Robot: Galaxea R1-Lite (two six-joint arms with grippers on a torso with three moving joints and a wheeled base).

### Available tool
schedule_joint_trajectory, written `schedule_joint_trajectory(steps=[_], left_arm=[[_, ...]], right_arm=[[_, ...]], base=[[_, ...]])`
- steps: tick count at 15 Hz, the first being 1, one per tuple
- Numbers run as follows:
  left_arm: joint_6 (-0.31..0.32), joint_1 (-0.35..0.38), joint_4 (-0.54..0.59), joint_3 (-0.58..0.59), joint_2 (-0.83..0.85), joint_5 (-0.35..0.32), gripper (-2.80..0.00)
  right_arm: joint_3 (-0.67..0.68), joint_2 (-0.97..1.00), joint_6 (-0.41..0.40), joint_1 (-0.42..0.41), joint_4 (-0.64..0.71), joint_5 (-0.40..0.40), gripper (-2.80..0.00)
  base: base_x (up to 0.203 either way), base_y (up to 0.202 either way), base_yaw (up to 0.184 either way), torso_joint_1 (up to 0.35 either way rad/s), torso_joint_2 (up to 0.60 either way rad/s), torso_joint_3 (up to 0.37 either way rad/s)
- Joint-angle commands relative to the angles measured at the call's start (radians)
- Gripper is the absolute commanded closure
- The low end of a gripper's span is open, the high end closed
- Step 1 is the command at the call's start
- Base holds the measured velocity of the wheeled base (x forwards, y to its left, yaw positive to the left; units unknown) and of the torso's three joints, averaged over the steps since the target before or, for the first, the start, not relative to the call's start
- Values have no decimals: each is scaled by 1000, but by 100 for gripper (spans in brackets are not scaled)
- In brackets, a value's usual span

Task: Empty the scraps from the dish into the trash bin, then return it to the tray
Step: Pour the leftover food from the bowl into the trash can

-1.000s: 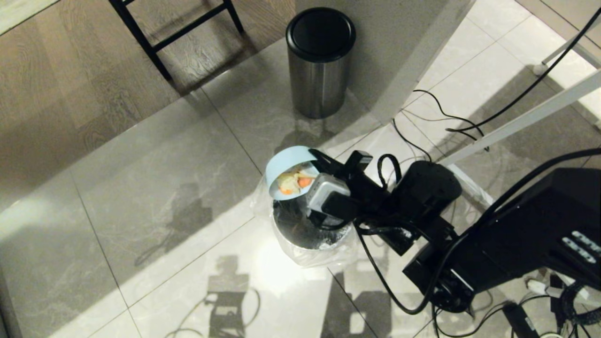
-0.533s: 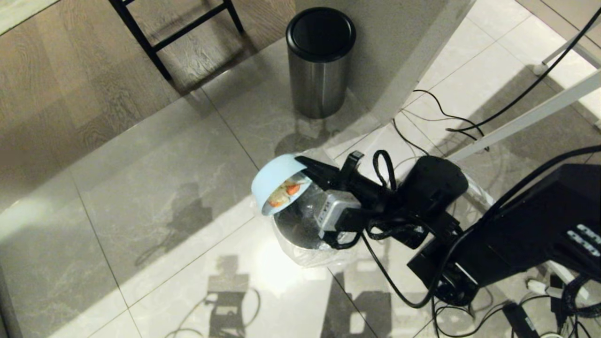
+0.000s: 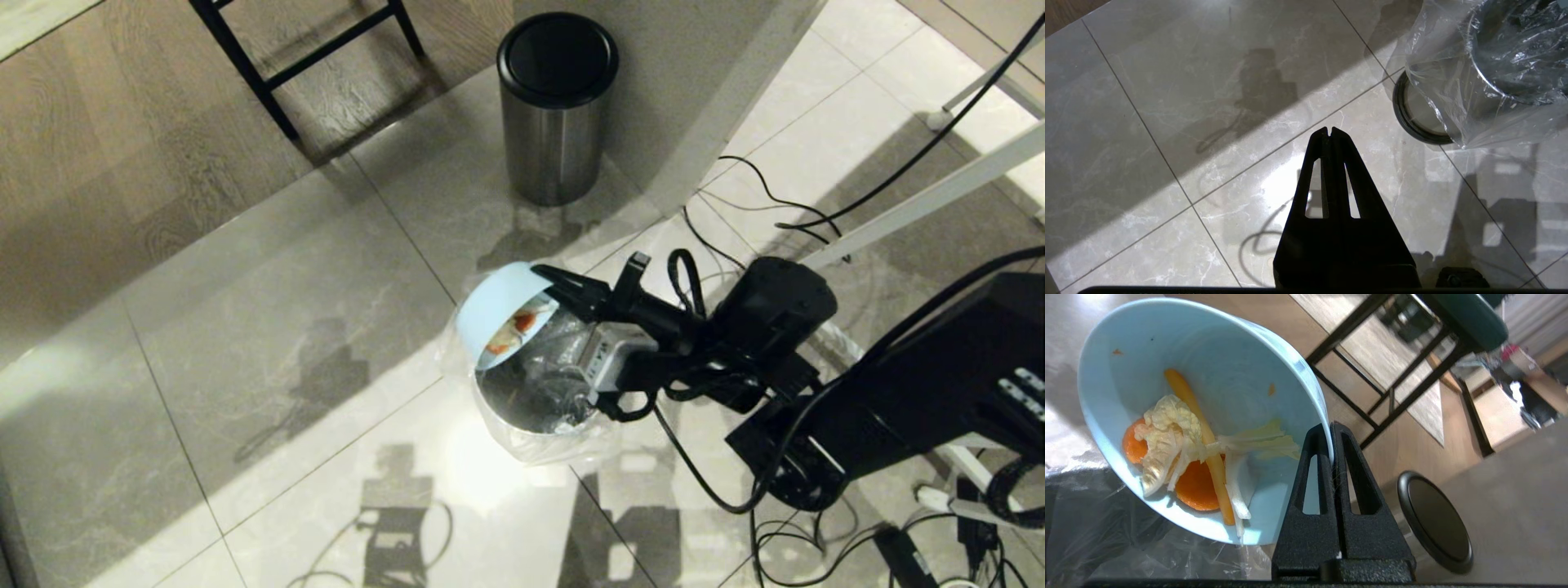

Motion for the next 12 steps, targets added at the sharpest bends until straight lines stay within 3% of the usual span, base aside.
schedule_joint_trajectory(steps=[1,3,7,12], left_arm=[[-1,0,0,0,1,1,0],[-1,0,0,0,1,1,0],[-1,0,0,0,1,1,0],[-1,0,0,0,1,1,0]], right_arm=[[-8,12,-4,-18,-48,27,0],[-64,20,-5,-22,-48,75,0],[-180,39,-6,-57,-34,273,0],[-179,31,-14,-59,-24,336,0]], base=[[0,0,0,0,0,0],[0,0,0,0,0,0],[0,0,0,0,0,0],[0,0,0,0,0,0]])
